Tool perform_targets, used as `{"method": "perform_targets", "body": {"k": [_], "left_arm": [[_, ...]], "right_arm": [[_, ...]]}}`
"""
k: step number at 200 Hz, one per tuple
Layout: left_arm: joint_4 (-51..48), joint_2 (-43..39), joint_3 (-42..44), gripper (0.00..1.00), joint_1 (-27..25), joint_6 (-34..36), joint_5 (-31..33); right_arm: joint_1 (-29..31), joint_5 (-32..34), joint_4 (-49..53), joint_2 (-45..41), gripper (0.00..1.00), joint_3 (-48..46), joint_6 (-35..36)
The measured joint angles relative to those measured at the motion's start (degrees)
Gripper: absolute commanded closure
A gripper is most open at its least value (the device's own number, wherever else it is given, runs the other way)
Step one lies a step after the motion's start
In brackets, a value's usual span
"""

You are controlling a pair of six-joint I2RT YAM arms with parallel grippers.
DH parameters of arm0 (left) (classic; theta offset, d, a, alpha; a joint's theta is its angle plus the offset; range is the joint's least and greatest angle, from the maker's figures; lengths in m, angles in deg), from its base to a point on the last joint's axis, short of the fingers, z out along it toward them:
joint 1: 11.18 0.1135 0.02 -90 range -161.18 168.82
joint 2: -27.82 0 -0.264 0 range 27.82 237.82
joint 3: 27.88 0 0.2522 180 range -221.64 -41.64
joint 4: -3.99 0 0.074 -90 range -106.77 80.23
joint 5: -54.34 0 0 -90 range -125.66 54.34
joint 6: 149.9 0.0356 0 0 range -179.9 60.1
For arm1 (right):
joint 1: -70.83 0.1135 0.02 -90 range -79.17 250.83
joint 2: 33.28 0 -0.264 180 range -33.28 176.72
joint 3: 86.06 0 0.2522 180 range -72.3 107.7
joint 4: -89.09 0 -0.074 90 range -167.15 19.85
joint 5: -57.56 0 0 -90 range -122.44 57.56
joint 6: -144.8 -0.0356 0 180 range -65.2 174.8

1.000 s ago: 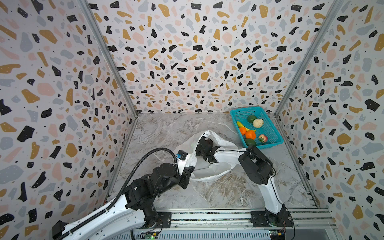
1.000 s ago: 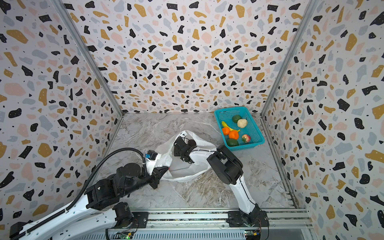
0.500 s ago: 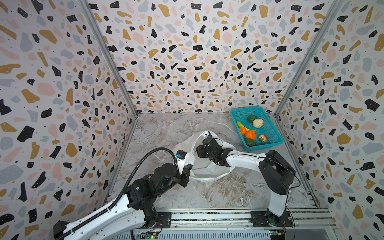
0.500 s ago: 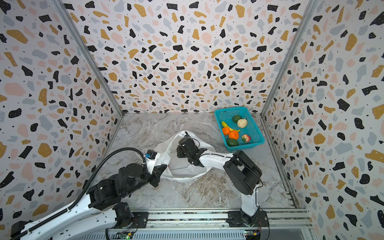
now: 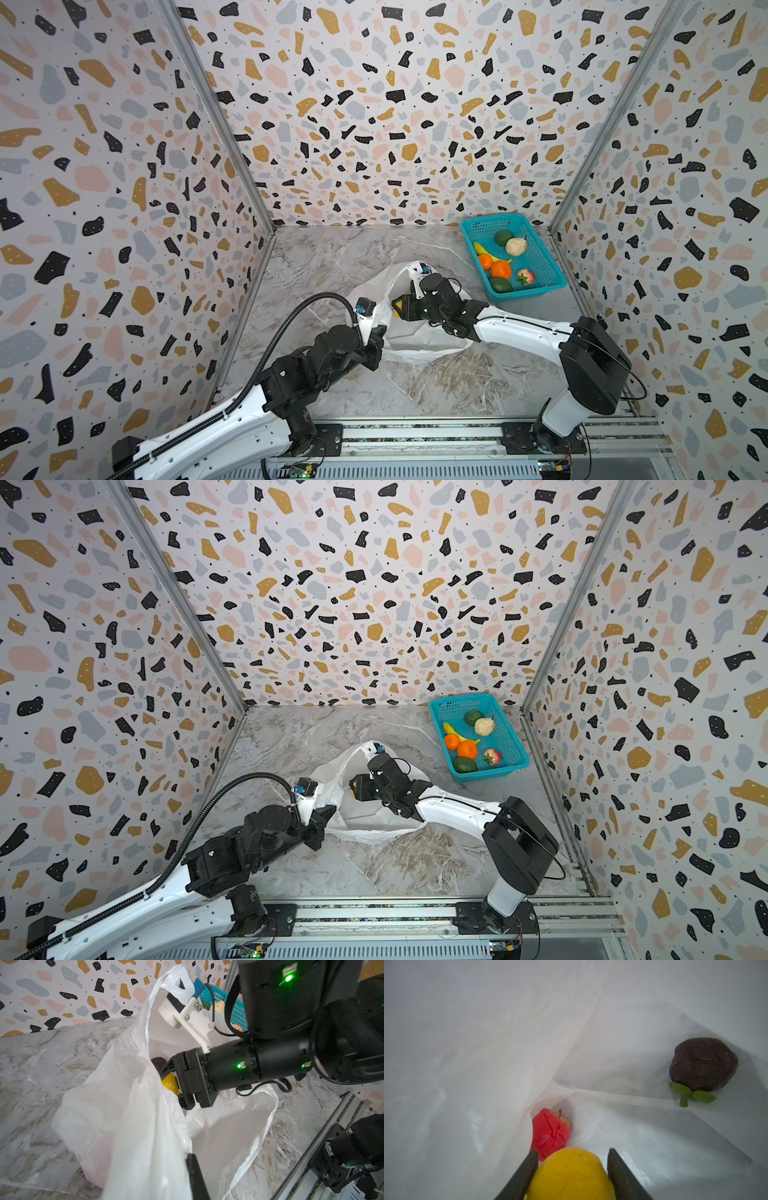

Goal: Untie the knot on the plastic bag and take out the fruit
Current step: 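Lift the yellow fruit out of the bag with the right gripper, then carry the yellow fruit over the teal basket and open the right gripper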

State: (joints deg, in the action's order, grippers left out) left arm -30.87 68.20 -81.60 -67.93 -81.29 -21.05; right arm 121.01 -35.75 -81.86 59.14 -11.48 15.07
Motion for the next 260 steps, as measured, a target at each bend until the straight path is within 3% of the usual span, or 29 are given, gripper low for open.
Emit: {"method": "perform_targets", "body": {"k": [85,131,217,260], "left_arm": [[0.24,0.09,-0.02,1.00,0.00,0.00,1.60],[0.24,0.26,-0.02,1.00,0.00,0.13,2.03],[0.42,0.83,-0.02,1.00,0.00,1.22,1.95],[0.42,0.68,-0.02,1.00,0.00,1.25,1.36]], "right_arm": [[-0.20,-3.93,13.57,-12.09,0.60,2.97,2.12],[-3.96,-4.68,20.00,-17.81,0.60,7.26,2.75],[-25.53,-10.99,22.86,-21.55,0.60,8.90,3.72],[-39.28,-9.57,20.02,-16.57,0.59,8.57,8.17]]}}
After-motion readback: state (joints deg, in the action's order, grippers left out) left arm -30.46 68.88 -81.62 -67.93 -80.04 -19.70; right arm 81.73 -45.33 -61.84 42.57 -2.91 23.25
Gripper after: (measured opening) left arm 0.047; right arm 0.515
